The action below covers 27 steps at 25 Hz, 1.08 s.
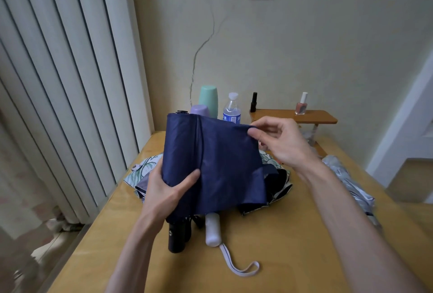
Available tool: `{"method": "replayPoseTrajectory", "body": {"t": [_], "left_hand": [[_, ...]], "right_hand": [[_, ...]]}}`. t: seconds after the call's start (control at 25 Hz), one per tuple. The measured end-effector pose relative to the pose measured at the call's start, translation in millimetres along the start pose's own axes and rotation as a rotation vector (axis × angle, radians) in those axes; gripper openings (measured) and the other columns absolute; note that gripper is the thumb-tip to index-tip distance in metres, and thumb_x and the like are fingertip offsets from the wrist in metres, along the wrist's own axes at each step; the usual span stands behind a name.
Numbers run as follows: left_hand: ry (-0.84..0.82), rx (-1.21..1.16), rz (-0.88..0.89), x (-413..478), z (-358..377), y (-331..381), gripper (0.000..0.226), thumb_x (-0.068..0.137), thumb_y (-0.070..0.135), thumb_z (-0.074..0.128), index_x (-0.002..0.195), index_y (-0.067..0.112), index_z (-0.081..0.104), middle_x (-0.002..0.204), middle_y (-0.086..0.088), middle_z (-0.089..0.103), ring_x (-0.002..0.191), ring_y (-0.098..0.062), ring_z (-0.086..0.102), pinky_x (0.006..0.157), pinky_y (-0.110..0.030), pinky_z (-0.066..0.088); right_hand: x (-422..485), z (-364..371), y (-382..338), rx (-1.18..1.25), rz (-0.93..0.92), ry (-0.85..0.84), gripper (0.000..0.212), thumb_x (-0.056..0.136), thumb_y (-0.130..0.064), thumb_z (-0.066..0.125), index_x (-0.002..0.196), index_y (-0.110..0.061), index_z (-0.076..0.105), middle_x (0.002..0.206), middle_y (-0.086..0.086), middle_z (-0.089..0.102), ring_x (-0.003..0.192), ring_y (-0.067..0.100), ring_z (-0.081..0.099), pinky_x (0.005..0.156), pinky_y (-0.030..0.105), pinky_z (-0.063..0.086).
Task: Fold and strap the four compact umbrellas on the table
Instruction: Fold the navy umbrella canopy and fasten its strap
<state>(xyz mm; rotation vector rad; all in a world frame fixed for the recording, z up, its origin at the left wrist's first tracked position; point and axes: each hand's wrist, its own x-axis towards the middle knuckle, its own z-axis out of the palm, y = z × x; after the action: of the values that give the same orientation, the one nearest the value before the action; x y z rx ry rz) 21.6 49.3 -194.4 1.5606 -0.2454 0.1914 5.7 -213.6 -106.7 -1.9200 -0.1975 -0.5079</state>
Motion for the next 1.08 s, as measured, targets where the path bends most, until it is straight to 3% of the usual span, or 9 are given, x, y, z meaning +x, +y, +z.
{"method": "replayPoseTrajectory", "body": {"t": [0.2, 0.32, 0.4, 0.48, 0.64, 0.72, 0.84, 0.96, 1.08], "left_hand": [[-0.031, 0.017, -0.020, -0.4, -1.7, -0.1, 0.053, 0.065, 0.041, 0.089, 0.112, 0.038, 0.065, 0.101, 0.028, 0.075, 0.094, 0.002, 0.072, 0.076, -0.023, 0.057], [-0.023, 0.028, -0.037, 0.6, -4.1, -1.3, 0.055, 0.065, 0.041, 0.089, 0.114, 0.041, 0.063, 0.104, 0.020, 0.076, 0.095, 0.001, 0.072, 0.080, -0.028, 0.058], [-0.044, 0.052, -0.040, 1.3, -8.2, -1.4, 0.056, 0.066, 0.040, 0.090, 0.114, 0.043, 0.061, 0.104, 0.021, 0.075, 0.094, 0.002, 0.071, 0.079, -0.026, 0.058], [-0.070, 0.058, -0.035, 0.8, -10.6, 0.9, 0.056, 0.065, 0.038, 0.089, 0.113, 0.043, 0.060, 0.098, 0.030, 0.073, 0.092, 0.005, 0.070, 0.073, -0.020, 0.058], [-0.060, 0.036, -0.043, 2.6, -8.0, -0.7, 0.060, 0.065, 0.042, 0.099, 0.113, 0.041, 0.062, 0.101, 0.025, 0.074, 0.094, 0.003, 0.071, 0.073, -0.021, 0.058], [-0.043, 0.024, -0.053, 3.3, -5.8, -3.1, 0.062, 0.062, 0.045, 0.096, 0.115, 0.039, 0.064, 0.103, 0.022, 0.075, 0.094, 0.001, 0.072, 0.075, -0.024, 0.058], [-0.015, 0.000, -0.069, 2.1, -5.3, -3.2, 0.062, 0.064, 0.040, 0.099, 0.115, 0.037, 0.065, 0.102, 0.019, 0.077, 0.093, -0.003, 0.073, 0.072, -0.024, 0.059], [0.003, -0.001, -0.073, 3.0, -8.6, -2.2, 0.051, 0.066, 0.035, 0.090, 0.111, 0.035, 0.065, 0.099, 0.015, 0.077, 0.091, -0.004, 0.074, 0.070, -0.023, 0.058], [0.007, 0.001, -0.073, 2.3, -6.0, 0.8, 0.049, 0.067, 0.035, 0.089, 0.109, 0.038, 0.063, 0.105, 0.015, 0.073, 0.090, -0.001, 0.072, 0.073, -0.025, 0.056]], "right_hand": [[-8.2, -3.6, 11.5, 0.211, 0.112, -0.091, 0.014, 0.105, -0.013, 0.060, 0.104, -0.010, 0.073, 0.097, 0.001, 0.074, 0.092, 0.009, 0.066, 0.086, 0.025, 0.055], [-8.0, -6.8, 2.9, 0.022, 0.078, -0.209, 0.012, 0.097, -0.020, 0.074, 0.101, -0.009, 0.074, 0.095, 0.000, 0.076, 0.087, 0.006, 0.069, 0.080, 0.017, 0.054], [-3.2, -13.1, -3.0, -0.060, 0.066, -0.234, 0.006, 0.092, -0.013, 0.079, 0.094, -0.008, 0.075, 0.087, -0.003, 0.077, 0.076, 0.001, 0.069, 0.068, 0.012, 0.052], [0.8, -19.4, -9.0, -0.051, 0.076, -0.232, 0.007, 0.092, -0.003, 0.076, 0.099, -0.002, 0.077, 0.090, 0.002, 0.077, 0.075, -0.002, 0.070, 0.067, 0.011, 0.052], [-0.9, -12.3, 2.5, 0.109, 0.066, -0.092, 0.030, 0.096, 0.002, 0.069, 0.124, -0.006, 0.074, 0.094, -0.004, 0.076, 0.088, -0.001, 0.072, 0.079, 0.014, 0.054], [-5.9, 2.3, 13.8, 0.338, 0.119, 0.019, 0.034, 0.100, -0.002, 0.065, 0.130, -0.015, 0.071, 0.101, 0.005, 0.075, 0.098, 0.007, 0.072, 0.089, 0.021, 0.057], [-13.7, 18.4, 25.2, 0.516, 0.240, 0.090, 0.023, 0.100, -0.018, 0.069, 0.122, -0.015, 0.074, 0.115, 0.004, 0.079, 0.109, 0.017, 0.074, 0.091, 0.023, 0.058], [-14.3, 21.8, 27.7, 0.375, 0.277, 0.156, 0.007, 0.092, -0.016, 0.078, 0.098, -0.012, 0.077, 0.095, 0.002, 0.081, 0.095, 0.020, 0.075, 0.078, 0.022, 0.061], [-12.3, 22.5, 27.2, 0.430, 0.260, 0.248, 0.010, 0.097, -0.018, 0.073, 0.105, -0.014, 0.077, 0.100, 0.001, 0.081, 0.099, 0.018, 0.076, 0.083, 0.024, 0.061]]}}
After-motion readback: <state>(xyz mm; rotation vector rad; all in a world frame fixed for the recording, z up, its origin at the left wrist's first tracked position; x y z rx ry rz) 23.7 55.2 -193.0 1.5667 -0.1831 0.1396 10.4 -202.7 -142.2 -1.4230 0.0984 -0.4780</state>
